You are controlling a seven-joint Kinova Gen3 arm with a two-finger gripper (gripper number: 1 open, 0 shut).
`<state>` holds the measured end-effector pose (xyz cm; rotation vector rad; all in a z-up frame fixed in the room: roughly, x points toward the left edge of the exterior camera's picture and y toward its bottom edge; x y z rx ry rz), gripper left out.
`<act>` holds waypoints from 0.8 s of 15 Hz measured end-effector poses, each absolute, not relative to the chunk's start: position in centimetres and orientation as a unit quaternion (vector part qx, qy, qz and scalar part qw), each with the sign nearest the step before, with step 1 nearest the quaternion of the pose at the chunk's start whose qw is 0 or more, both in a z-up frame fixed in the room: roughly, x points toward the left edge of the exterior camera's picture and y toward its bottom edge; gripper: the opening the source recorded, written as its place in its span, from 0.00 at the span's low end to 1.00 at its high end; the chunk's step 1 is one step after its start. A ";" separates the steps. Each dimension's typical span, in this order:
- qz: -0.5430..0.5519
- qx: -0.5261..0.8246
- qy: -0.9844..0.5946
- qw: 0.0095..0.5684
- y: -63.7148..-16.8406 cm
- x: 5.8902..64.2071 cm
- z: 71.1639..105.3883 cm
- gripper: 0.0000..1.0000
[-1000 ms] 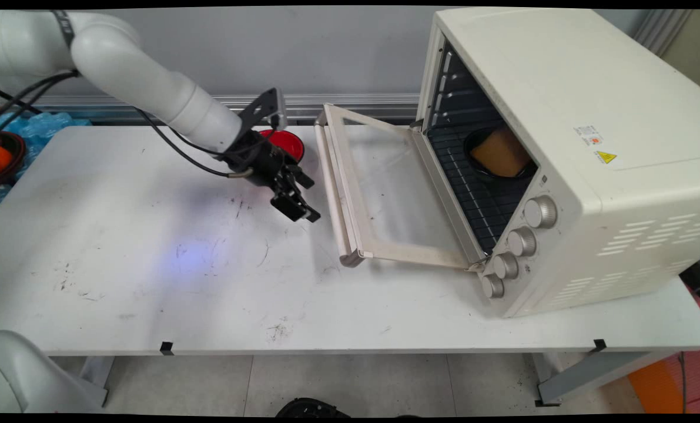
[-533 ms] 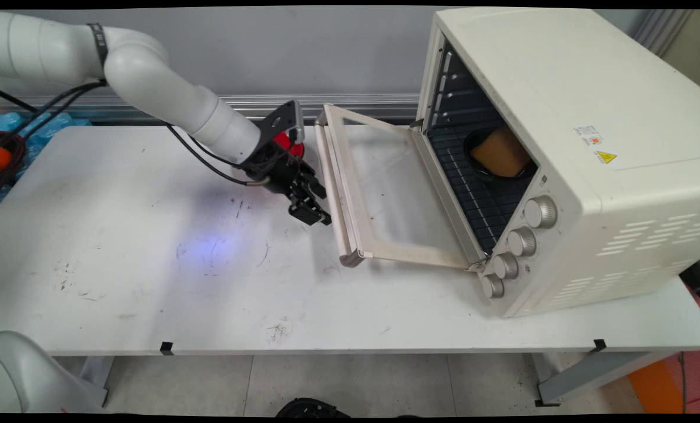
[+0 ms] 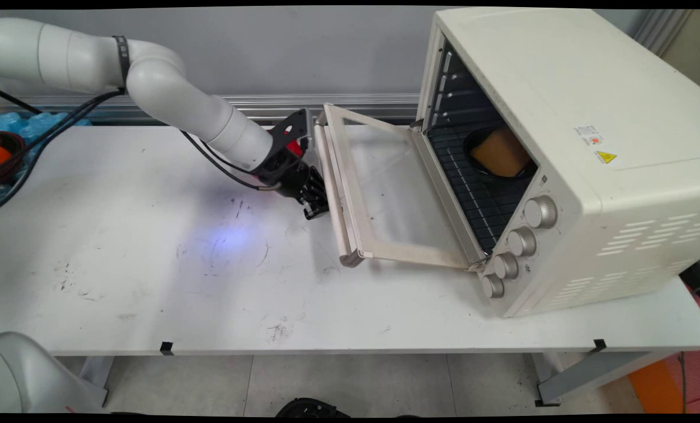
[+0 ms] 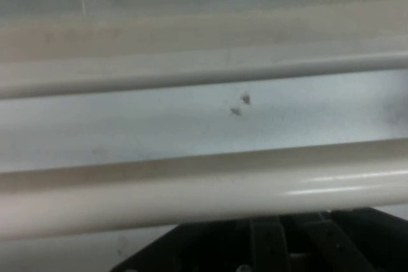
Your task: Close the oven
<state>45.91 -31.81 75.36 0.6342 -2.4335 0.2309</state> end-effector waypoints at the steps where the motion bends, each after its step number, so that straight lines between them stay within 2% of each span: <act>1: 0.088 0.239 -0.918 0.305 -32.0 45.8 75.1 0.00; 12: 0.099 0.232 -0.911 0.326 -33.0 45.3 74.4 0.00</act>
